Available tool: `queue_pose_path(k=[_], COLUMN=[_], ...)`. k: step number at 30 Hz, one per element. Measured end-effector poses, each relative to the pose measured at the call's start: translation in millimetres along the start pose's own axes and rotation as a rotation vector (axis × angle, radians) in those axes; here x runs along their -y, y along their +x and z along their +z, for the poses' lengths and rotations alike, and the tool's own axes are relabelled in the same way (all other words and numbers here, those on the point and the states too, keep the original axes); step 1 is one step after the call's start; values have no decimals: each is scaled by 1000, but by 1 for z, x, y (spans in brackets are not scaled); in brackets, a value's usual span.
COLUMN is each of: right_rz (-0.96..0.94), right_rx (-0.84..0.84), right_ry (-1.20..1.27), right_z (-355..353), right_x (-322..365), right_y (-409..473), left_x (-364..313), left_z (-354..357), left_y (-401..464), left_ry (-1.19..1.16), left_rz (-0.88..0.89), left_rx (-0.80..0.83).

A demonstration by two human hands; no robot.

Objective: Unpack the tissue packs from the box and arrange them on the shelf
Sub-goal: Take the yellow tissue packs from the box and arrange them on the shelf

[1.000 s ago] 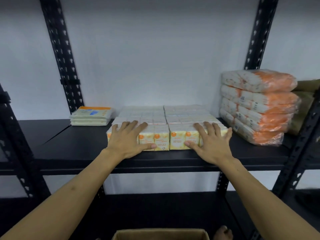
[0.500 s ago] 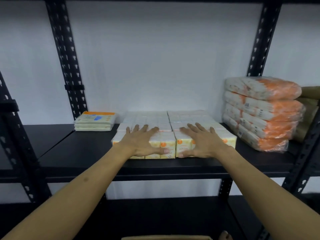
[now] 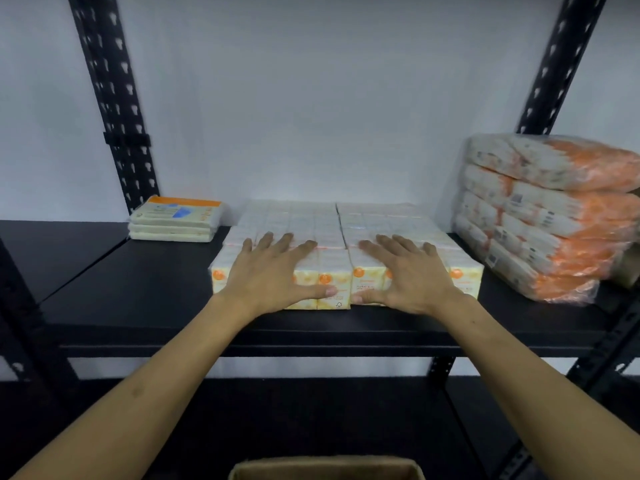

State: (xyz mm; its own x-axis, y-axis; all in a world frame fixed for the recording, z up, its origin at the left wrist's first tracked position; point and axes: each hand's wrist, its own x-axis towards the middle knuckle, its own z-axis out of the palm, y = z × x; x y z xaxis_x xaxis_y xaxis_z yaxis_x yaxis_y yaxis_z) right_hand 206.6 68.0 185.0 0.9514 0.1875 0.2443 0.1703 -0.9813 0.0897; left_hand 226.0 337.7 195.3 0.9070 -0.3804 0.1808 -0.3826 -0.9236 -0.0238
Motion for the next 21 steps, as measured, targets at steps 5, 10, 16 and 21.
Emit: queue_pose_path(k=[5,10,16,21], right_rz=[-16,96,384,726], right_rx=[12,-310,-415,-339], right_ry=[121,222,335,359], right_z=[-22,-36,3,50], right_x=[-2,-19,-67,-97], right_y=[-17,-79,-218,-359], left_x=[-7,-57,-195,-317], left_z=[-18,-46,-29,28], left_y=[-1,-13,-37,-67], left_ry=[-24,-143,-381,-471], left_rz=[-10,117,467,721], left_rx=[85,-84,-205,5])
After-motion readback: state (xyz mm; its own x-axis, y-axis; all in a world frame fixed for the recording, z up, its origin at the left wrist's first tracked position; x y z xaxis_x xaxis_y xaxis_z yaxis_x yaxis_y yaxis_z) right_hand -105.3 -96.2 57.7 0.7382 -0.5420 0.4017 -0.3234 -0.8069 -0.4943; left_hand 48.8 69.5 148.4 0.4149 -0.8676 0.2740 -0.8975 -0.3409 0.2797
